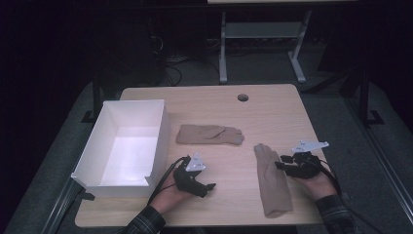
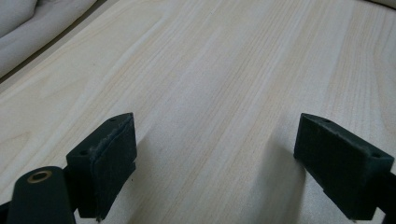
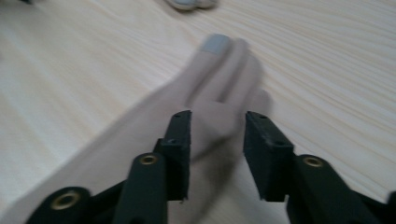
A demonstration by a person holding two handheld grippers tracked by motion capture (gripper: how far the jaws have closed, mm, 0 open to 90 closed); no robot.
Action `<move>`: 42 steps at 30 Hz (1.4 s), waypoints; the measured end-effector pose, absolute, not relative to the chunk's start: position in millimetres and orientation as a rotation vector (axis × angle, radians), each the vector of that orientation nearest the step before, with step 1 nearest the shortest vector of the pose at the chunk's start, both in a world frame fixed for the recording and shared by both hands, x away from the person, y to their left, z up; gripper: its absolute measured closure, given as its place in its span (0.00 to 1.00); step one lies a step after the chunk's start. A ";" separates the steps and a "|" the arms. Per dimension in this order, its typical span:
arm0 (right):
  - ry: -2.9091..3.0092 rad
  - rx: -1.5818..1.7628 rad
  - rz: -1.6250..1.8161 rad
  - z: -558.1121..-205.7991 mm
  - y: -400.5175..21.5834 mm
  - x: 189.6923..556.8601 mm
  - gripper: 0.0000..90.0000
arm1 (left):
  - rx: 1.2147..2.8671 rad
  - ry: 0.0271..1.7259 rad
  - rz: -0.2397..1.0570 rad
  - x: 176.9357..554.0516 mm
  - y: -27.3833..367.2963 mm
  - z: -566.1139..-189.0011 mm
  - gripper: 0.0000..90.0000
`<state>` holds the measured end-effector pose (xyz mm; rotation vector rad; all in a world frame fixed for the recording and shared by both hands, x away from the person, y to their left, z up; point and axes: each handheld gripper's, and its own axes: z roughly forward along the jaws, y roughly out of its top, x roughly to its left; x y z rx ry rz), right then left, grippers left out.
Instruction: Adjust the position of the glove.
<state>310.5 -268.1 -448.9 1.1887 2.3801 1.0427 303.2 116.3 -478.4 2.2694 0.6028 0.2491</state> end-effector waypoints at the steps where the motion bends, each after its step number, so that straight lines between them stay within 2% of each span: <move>1: 2.364 1.204 1.043 -450.5 -272.3 311.9 0.62 | 2.268 0.605 0.247 303.1 116.2 -478.5 0.14; 2: 2.342 1.221 1.031 -452.6 -278.6 314.7 0.55 | 2.269 0.605 0.247 303.1 116.3 -478.5 0.14; 14: 2.177 1.388 1.001 -474.2 -308.4 333.1 0.26 | 2.278 0.586 0.255 304.2 115.9 -477.9 0.14; 19: 2.124 1.424 0.972 -480.5 -309.3 338.0 0.21 | 2.278 0.588 0.257 304.1 114.1 -477.8 0.14; 27: 2.120 1.429 0.939 -482.9 -307.2 339.6 0.19 | 2.281 0.622 0.253 304.0 109.3 -475.7 0.17; 29: 2.122 1.429 0.938 -483.0 -306.9 339.6 0.18 | 2.278 0.637 0.238 306.3 107.6 -473.1 0.27; 31: 2.122 1.430 0.936 -483.0 -306.7 339.6 0.18 | 2.279 0.659 0.220 310.4 106.4 -470.6 0.33; 39: 2.121 1.430 0.937 -483.0 -306.7 339.6 0.18 | 2.266 0.723 0.200 330.8 101.1 -458.5 0.79; 42: 2.121 1.430 0.937 -483.0 -306.7 339.6 0.18 | 2.257 0.719 0.208 339.6 98.3 -454.0 0.91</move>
